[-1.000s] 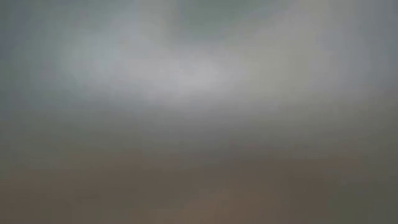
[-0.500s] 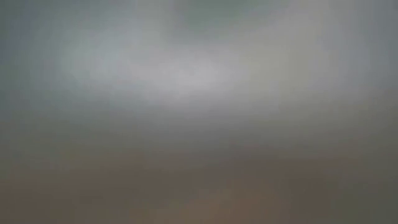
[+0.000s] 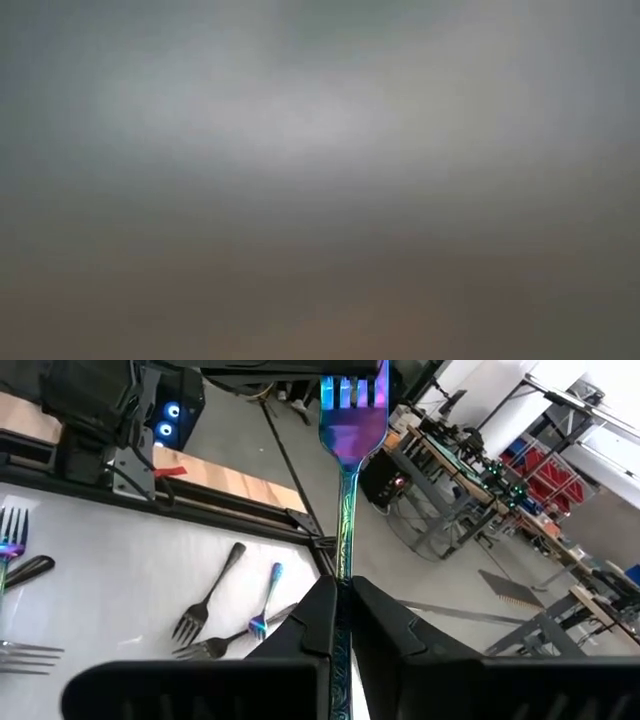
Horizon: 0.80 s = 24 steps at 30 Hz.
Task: Sort silverware by color (type)
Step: Put the blue fork into the yellow bin
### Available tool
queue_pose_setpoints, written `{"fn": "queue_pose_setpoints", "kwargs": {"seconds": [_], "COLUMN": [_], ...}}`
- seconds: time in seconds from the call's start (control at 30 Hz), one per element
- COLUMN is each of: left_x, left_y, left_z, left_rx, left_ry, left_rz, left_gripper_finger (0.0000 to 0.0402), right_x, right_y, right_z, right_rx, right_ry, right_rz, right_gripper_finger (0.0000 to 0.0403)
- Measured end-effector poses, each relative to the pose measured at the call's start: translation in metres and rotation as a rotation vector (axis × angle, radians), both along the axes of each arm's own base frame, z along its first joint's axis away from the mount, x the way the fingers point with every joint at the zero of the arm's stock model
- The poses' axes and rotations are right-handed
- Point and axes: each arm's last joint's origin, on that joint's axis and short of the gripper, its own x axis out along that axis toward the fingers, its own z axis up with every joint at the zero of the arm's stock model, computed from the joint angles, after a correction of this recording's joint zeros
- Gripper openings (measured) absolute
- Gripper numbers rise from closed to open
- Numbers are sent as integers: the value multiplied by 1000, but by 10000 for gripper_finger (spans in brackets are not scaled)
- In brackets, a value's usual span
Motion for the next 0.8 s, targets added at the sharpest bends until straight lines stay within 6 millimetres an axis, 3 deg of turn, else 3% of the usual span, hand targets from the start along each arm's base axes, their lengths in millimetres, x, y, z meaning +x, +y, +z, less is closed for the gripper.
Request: {"fn": "queue_pose_setpoints", "kwargs": {"seconds": [0.43, 0.57, 0.8], "left_x": [-10, -16, -22], "left_y": [5, 8, 10], "left_z": [6, 9, 15], "left_rx": [30, 17, 52], "left_ry": [113, 193, 234], "left_rz": [159, 266, 289], "left_gripper_finger": [1, 1, 0], "right_x": [0, -1, -5], "right_y": [2, 0, -3], "right_z": [0, 0, -2], "right_rx": [-37, -40, -48], "right_ry": [20, 21, 44], "right_rz": [13, -55, -201], "right_gripper_finger": [128, 135, 129]}}
